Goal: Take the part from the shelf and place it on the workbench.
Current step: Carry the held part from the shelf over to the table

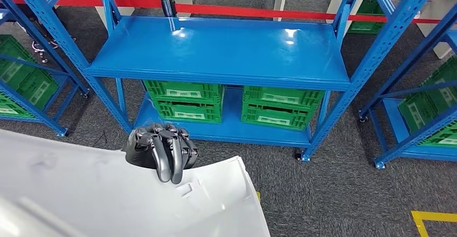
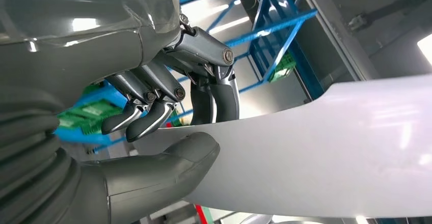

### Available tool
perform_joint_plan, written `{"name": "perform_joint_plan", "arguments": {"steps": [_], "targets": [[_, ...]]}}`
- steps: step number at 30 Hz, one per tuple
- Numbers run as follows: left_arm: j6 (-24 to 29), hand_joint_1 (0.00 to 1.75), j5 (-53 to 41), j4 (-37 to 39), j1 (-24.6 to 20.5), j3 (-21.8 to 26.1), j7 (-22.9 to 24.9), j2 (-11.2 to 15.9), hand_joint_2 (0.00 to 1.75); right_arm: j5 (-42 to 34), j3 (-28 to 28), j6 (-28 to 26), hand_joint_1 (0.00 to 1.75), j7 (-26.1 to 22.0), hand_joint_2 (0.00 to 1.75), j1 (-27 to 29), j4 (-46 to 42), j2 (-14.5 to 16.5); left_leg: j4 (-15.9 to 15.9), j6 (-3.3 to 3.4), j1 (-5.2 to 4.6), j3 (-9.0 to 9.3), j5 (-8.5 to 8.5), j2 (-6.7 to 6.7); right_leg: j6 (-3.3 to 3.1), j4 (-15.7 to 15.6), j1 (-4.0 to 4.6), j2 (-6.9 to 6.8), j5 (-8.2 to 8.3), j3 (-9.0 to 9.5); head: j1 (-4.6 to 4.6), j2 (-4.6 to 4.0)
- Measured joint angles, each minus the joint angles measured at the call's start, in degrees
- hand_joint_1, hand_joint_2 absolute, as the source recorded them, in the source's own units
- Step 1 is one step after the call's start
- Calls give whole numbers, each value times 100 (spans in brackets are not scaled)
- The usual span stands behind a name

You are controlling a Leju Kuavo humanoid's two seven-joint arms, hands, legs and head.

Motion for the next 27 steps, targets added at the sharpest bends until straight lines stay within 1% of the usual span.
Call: {"name": "perform_joint_plan", "arguments": {"steps": [1, 2, 3, 4, 5, 6, 7, 8, 9, 10, 11, 12, 13, 14, 15, 16, 17, 18, 19, 20, 21, 22, 23, 24, 25, 26, 27], "targets": [[0, 171, 0, 1, 0, -4, 0, -8, 175, -57, 17, -53, 0, -37, 0, 3, -89, -60, 99, -37, 12, -117, 25, 30, 21, -410, 9, -44, -34, 282, 10, 1], [0, 171, -2, 1, 0, -8, 4, -18, 175, -102, 33, -112, 0, -72, 0, 7, -182, -108, 187, -68, 11, -201, 42, 61, -8, -715, 18, -81, -116, 457, 21, 1], [-2, 171, -3, 1, 1, -11, 8, -28, 175, -148, 54, -181, 0, -108, 0, 14, -283, -171, 255, -89, 5, -257, 57, 90, -67, -898, 40, -100, -217, 541, 23, 1], [-5, 171, -7, 1, 2, -15, 13, -37, 175, -192, 78, -249, 0, -138, 0, 30, -391, -227, 287, -106, 4, -287, 76, 118, -150, -942, 68, -80, -251, 546, 24, 1], [-8, 171, -12, 3, 6, -21, 18, -44, 175, -233, 112, -314, 0, -168, 0, 53, -501, -280, 299, -123, 12, -293, 98, 139, -224, -911, 58, -61, -228, 489, 15, 0], [-11, 171, -15, 6, 10, -23, 20, -48, 175, -272, 149, -372, 0, -198, 0, 75, -606, -340, 331, -147, 31, -311, 56, 125, -289, -900, 59, -44, -192, 455, 8, 0], [-13, 171, -19, 9, 13, -27, 24, -52, 175, -303, 186, -423, 0, -221, 0, 94, -714, -388, 422, -182, 47, -343, -88, 81, -347, -899, 52, -34, -141, 407, 8, 0], [-14, 171, -20, 13, 15, -27, 27, -55, 175, -323, 226, -475, 0, -245, 0, 106, -819, -454, 613, -219, 64, -397, -333, 19, -389, -901, 44, -28, -78, 353, 1, 0], [-20, 171, -21, 16, 16, -27, 29, -59, 175, -337, 265, -520, 0, -265, 0, 107, -922, -514, 913, -254, 73, -473, -660, -47, -410, -898, 48, -20, -9, 289, -4, 0], [-28, 171, -24, 20, 15, -27, 31, -65, 175, -348, 309, -568, 0, -278, 0, 106, -1022, -570, 1287, -275, 78, -550, -963, -85, -421, -894, 52, -8, 63, 213, -10, 0], [-37, 171, -25, 27, 16, -26, 31, -71, 175, -361, 361, -613, 0, -290, 0, 105, -1113, -623, 1642, -280, 80, -598, -1158, -100, -422, -889, 63, 7, 136, 131, -14, 0], [-44, 171, -28, 34, 16, -27, 31, -76, 175, -375, 413, -645, 0, -297, 0, 103, -1188, -658, 1879, -266, 76, -580, -1224, -106, -421, -886, 84, 23, 208, 41, -14, 0], [-48, 171, -33, 41, 15, -27, 32, -83, 175, -390, 463, -670, 0, -303, 0, 103, -1252, -696, 1924, -228, 68, -468, -1172, -109, -421, -885, 111, 36, 276, -43, -15, 0], [-50, 171, -38, 45, 14, -26, 33, -92, 175, -399, 507, -684, 0, -308, 0, 103, -1308, -733, 1756, -159, 46, -252, -1051, -115, -424, -887, 149, 48, 338, -118, -16, 0], [-52, 171, -43, 47, 9, -25, 34, -103, 175, -404, 544, -691, 0, -311, 0, 100, -1360, -758, 1410, -52, 2, 56, -941, -132, -429, -889, 185, 60, 398, -181, -15, 0], [-55, 171, -46, 45, 0, -20, 35, -117, 175, -408, 573, -699, 0, -315, 0, 93, -1413, -767, 964, 79, -46, 393, -945, -138, -425, -896, 216, 72, 458, -228, -4, 0], [-57, 171, -48, 44, -11, -14, 35, -133, 175, -411, 594, -706, 0, -319, 0, 87, -1456, -779, 595, 169, -93, 659, -971, -131, -412, -916, 213, 79, 520, -252, 10, 1], [-59, 171, -52, 42, -23, -8, 35, -143, 175, -415, 615, -711, 0, -322, 0, 80, -1496, -789, 326, 228, -141, 815, -1008, -126, -387, -942, 191, 80, 579, -260, 20, 1], [-61, 171, -55, 40, -34, -2, 35, -151, 175, -418, 632, -715, 0, -324, 0, 75, -1531, -792, 181, 243, -173, 868, -1030, -108, -351, -973, 157, 77, 640, -256, 22, 1], [-62, 171, -57, 40, -42, 2, 36, -157, 175, -420, 649, -716, 0, -323, 0, 75, -1554, -821, 117, 241, -200, 852, -943, -95, -315, -1033, 124, 74, 709, -243, 6, 1], [-64, 171, -60, 40, -49, 2, 36, -162, 175, -420, 668, -717, 0, -324, 0, 71, -1584, -828, -2, 262, -208, 846, -823, -86, -298, -1063, 111, 70, 745, -248, -10, 0], [-63, 171, -61, 42, -56, 1, 36, -175, 175, -421, 683, -717, 0, -325, 0, 67, -1609, -833, -130, 299, -202, 847, -692, -78, -307, -1044, 112, 70, 693, -276, -22, 0], [-63, 171, -61, 43, -62, -1, 37, -189, 175, -428, 695, -717, 0, -324, 0, 66, -1626, -845, -247, 328, -182, 828, -550, -69, -337, -943, 120, 72, 537, -323, -24, 0], [-66, 171, -61, 46, -66, -3, 37, -203, 175, -449, 708, -712, 0, -323, 0, 62, -1638, -847, -321, 323, -159, 779, -419, -64, -377, -708, 118, 73, 281, -396, -15, 0], [-72, 171, -64, 50, -67, -4, 39, -218, 175, -474, 720, -696, 0, -322, 0, 58, -1637, -863, -341, 309, -150, 696, -320, -68, -393, -387, 112, 75, 0, -473, -9, 0], [-85, 171, -74, 57, -66, -7, 43, -224, 175, -509, 735, -661, 0, -323, 0, 52, -1627, -873, -334, 266, -138, 596, -234, -65, -369, -30, 94, 75, -201, -534, -4, 0], [-101, 171, -84, 66, -63, -10, 49, -229, 175, -543, 751, -612, 0, -330, 0, 40, -1608, -877, -317, 221, -124, 485, -157, -60, -300, 279, 67, 74, -273, -557, -1, 0]]}}
